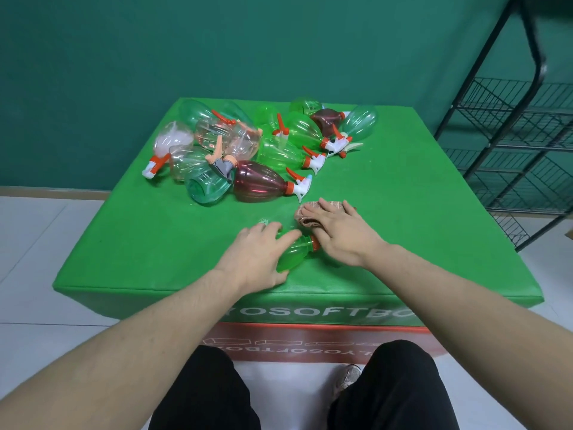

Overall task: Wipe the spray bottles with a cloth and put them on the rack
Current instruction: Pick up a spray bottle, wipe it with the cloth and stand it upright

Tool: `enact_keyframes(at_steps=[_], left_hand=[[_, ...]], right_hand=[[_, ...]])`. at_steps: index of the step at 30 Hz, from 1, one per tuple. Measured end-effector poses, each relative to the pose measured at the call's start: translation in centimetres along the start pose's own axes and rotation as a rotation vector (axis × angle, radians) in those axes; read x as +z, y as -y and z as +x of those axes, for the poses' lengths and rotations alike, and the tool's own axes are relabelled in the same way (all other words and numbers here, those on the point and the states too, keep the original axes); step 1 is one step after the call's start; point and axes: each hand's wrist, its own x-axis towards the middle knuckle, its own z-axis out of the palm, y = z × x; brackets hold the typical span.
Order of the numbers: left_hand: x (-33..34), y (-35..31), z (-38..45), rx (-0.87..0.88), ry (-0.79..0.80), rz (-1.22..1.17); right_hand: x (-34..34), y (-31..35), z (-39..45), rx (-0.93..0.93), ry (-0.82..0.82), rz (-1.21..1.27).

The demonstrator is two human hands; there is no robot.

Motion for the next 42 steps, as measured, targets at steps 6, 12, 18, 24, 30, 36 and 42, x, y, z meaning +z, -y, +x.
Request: enact_keyframes(at_steps=[6, 12, 18, 24, 30, 36, 42], left_hand=[[-0.2, 0.4, 0.0, -0.026, -0.010, -0.075], [-0.2, 0.6, 0.1, 0.001, -0.006, -0.077], [0.0, 0.1, -0.1, 0.033, -0.014, 0.012], [0.3, 0.1, 0.0, 0.033, -0.012, 0.033], [0.1, 0.0, 0.0, 0.005, -0.024, 0.007], [0.5, 0.3, -0.1, 0.010, -0.059, -0.015], [0.7, 0.4, -0.3, 0.058, -0.062, 0.003]], right_hand=[[-1.1, -1.3, -2.5, -0.020, 0.026, -0.092], [-1.9, -1.7, -4.3, 0.036, 0.033, -0.085], [-1.7, -0.7, -2.6, 0.037, 0.108, -0.131], [-1.4, -0.2, -0.3, 0.047, 0.125, -0.007], [-0.7, 1.8, 1.9, 0.015, 0.089, 0.026], [-1.8, 0.3, 0.1, 0.078, 0.162, -0.151], [-1.3, 0.3, -0.1, 0.067, 0.153, -0.141]])
